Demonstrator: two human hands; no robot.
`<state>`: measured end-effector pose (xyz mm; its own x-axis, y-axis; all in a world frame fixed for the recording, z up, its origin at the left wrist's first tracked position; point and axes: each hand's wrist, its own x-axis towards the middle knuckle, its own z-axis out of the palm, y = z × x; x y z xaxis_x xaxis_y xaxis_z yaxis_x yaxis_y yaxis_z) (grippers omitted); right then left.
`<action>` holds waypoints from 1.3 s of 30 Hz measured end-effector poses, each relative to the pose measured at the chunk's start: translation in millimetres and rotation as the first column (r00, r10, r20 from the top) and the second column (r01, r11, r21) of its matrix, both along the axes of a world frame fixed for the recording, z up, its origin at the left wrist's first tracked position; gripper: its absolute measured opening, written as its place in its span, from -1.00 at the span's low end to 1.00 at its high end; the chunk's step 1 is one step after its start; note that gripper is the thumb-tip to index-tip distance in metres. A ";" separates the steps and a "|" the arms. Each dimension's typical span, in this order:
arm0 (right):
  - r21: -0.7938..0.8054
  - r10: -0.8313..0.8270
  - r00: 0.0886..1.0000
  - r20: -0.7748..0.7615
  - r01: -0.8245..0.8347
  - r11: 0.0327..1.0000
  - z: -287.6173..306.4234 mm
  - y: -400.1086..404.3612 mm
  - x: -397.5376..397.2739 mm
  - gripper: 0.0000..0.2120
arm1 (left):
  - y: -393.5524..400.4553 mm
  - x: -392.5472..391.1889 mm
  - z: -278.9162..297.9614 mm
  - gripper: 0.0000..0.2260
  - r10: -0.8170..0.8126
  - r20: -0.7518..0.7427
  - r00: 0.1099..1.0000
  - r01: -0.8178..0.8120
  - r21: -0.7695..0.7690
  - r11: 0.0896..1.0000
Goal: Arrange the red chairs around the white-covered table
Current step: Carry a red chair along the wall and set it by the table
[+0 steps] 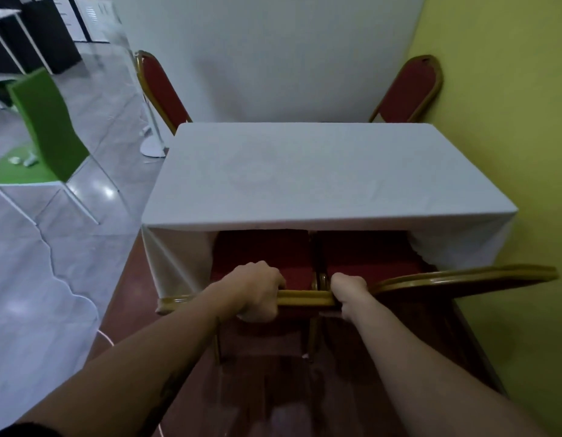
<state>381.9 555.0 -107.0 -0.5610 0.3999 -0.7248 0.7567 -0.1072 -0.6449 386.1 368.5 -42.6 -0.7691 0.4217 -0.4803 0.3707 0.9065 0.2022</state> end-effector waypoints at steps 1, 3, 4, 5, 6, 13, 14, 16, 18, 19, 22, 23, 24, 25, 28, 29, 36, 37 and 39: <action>0.009 -0.020 1.000 -0.009 0.020 1.000 2.0 2.0 -1.7 -0.69 | 3.5 -1.9 -0.1 -0.80 -0.011 -0.027 1.000 0.011 0.011 1.000; 0.041 -0.064 0.996 -0.058 0.066 0.997 5.1 1.7 -6.0 -0.77 | 3.4 -10.2 -0.7 -0.79 -0.024 -0.100 0.995 0.030 0.062 0.998; 0.052 -0.093 0.992 -0.084 0.098 0.994 5.5 0.6 -7.8 -0.80 | 3.1 -14.2 -0.9 -0.77 -0.027 -0.127 0.992 0.037 0.083 0.996; 0.060 -0.120 0.988 -0.101 0.127 0.990 5.8 -0.6 -8.5 -0.82 | 3.1 -17.1 -0.2 -0.76 -0.034 -0.142 0.989 0.047 0.091 0.995; 0.068 -0.143 0.984 -0.110 0.151 0.986 5.3 -1.5 -9.2 -0.83 | 3.2 -20.0 0.4 -0.75 -0.043 -0.151 0.988 0.058 0.096 0.994; 0.057 -0.104 0.977 -0.185 0.116 0.992 1.5 -7.6 -16.1 -0.86 | -3.6 -36.0 -3.0 -0.77 -0.063 -0.212 0.975 0.100 0.168 0.981; 0.062 -0.089 0.978 -0.190 0.103 0.993 -0.4 -6.0 -17.1 -0.88 | -3.4 -37.4 -4.3 -0.75 -0.062 -0.216 0.974 0.103 0.180 0.978; 0.094 -0.050 0.981 -0.185 0.069 0.993 -1.7 -3.2 -18.5 -0.94 | -3.6 -38.5 -7.3 -0.72 -0.048 -0.206 0.977 0.092 0.214 0.972; 0.152 0.010 0.988 -0.154 0.014 0.988 -1.8 -1.1 -21.0 -0.95 | -5.5 -38.6 -9.6 -0.67 -0.018 -0.143 0.990 0.055 0.262 0.964; 0.191 0.063 0.990 -0.123 -0.039 0.981 0.7 -0.9 -21.7 -0.92 | -7.5 -39.4 -9.6 -0.64 -0.003 -0.089 0.996 0.029 0.293 0.956; 0.401 0.378 0.921 0.096 -0.383 0.832 19.7 3.7 -27.7 -0.75 | -15.7 -44.4 -6.2 -0.67 0.089 0.106 0.990 -0.129 0.466 0.875; 0.462 0.471 0.863 0.184 -0.499 0.733 28.5 5.6 -31.0 -0.71 | -19.4 -46.8 -4.9 -0.72 0.135 0.145 0.980 -0.192 0.523 0.831; 0.501 0.537 0.804 0.254 -0.585 0.638 36.5 7.0 -35.6 -0.68 | -23.6 -49.8 -3.7 -0.77 0.183 0.158 0.970 -0.240 0.555 0.796; 0.518 0.587 0.753 0.297 -0.644 0.563 43.5 7.1 -40.5 -0.66 | -29.0 -53.5 -3.4 -0.79 0.224 0.145 0.964 -0.266 0.559 0.785; 0.529 0.678 0.665 0.312 -0.715 0.457 58.1 -3.5 -57.6 -0.66 | -52.0 -64.1 -1.1 -0.76 0.302 0.098 0.948 -0.308 0.503 0.807; 0.525 0.705 0.646 0.294 -0.725 0.446 61.8 -11.1 -62.7 -0.69 | -61.8 -67.4 1.0 -0.76 0.322 0.086 0.943 -0.322 0.486 0.813; 0.544 0.862 0.491 0.126 -0.761 0.354 75.7 -91.0 -117.3 -0.81 | -146.6 -85.8 31.2 -0.72 0.466 0.074 0.882 -0.442 0.477 0.760; 0.558 0.876 0.475 0.087 -0.751 0.352 78.6 -107.1 -124.8 -0.79 | -162.8 -90.8 34.6 -0.72 0.489 0.054 0.871 -0.453 0.473 0.756; 0.564 0.895 0.446 0.030 -0.746 0.353 84.7 -138.0 -137.8 -0.72 | -195.8 -100.7 39.5 -0.71 0.530 0.033 0.848 -0.482 0.467 0.741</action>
<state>244.1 417.0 -22.3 -0.9068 -0.1618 -0.3893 0.0989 0.8160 -0.5695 285.3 172.7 -3.1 -0.9620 0.1033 -0.2529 -0.0773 0.7850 0.6146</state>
